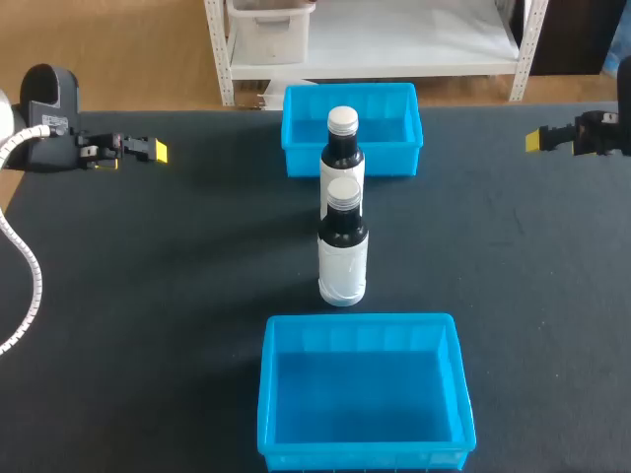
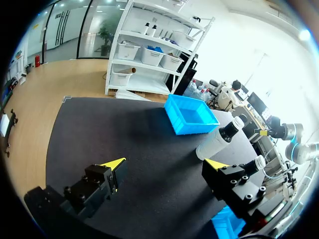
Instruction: Pick up the bottle, and place it in the far bin if it is heavy, or in the near bin if it is light.
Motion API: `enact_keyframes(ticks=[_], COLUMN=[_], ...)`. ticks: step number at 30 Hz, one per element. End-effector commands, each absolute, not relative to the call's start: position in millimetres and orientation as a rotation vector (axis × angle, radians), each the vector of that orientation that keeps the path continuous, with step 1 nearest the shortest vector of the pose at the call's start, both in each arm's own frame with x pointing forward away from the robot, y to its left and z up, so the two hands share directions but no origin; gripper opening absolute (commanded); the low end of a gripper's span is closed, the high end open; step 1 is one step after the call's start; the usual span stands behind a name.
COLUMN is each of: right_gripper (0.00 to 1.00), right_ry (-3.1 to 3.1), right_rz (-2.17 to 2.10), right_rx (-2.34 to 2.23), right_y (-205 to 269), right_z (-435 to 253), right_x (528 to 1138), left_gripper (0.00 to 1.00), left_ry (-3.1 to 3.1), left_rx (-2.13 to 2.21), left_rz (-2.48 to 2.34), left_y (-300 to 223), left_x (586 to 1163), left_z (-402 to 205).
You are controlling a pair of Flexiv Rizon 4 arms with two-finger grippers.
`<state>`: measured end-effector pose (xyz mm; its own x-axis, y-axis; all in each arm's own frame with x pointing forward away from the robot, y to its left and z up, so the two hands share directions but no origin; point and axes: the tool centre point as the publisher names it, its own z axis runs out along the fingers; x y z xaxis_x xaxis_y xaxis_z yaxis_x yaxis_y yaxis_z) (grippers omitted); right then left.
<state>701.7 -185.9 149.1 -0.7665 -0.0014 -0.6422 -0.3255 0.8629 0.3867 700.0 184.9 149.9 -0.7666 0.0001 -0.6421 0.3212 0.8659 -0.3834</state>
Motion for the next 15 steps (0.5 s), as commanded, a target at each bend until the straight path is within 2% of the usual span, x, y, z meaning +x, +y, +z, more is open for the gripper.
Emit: enact_keyframes(ticks=[1,15], right_gripper=[1.00,1.00], right_ry=[2.374,2.358], right_rz=[0.637,0.662], right_rx=[-0.232,-0.328], right_y=[-185.2,-184.4], right_z=[149.7,150.5], right_x=[700.7,702.4], left_gripper=[1.00,1.00], left_ry=[2.374,2.374], left_rx=[0.231,0.231], left_rz=[-0.636,-0.636], left_y=[184.9,184.9], left_x=[700.0,700.0], left_z=[149.9,149.9])
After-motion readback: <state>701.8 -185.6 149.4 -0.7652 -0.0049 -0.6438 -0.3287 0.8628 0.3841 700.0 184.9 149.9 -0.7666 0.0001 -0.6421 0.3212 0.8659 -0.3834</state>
